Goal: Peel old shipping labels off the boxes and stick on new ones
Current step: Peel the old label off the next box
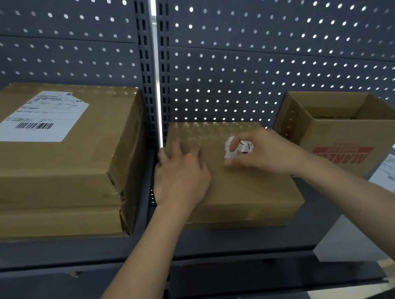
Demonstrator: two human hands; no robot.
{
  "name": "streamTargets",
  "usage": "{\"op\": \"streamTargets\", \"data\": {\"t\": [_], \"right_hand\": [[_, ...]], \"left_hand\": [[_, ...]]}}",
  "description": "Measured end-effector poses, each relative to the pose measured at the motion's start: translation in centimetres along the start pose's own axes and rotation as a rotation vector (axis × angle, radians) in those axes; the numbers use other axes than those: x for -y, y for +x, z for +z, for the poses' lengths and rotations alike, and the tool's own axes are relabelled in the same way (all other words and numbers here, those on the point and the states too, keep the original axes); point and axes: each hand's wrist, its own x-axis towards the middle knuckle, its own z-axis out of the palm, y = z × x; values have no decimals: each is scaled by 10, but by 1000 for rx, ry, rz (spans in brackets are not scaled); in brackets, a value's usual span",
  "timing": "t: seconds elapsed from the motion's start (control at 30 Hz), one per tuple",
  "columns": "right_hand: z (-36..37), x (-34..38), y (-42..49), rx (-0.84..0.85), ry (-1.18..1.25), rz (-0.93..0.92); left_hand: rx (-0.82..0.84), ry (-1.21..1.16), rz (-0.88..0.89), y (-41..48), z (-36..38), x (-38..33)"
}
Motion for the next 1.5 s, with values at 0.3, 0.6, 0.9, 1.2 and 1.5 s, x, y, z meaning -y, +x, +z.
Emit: {"op": "streamTargets", "data": {"t": [0.3,0.6,0.9,1.2,1.5], "right_hand": [[6,-7,5,-16,-68,-77],[13,-23,3,-245,679,206],[11,-12,0,-289,495,136],[15,-27,9,-220,-45,43],[15,-28,14,-198,-244,-174]], "left_hand": [[4,4,0,0,0,-1],[2,-8,0,0,1,0],[-3,-5,0,0,0,-1],[5,2,-9,0,0,-1],[-3,-4,-9,2,2,0]]}}
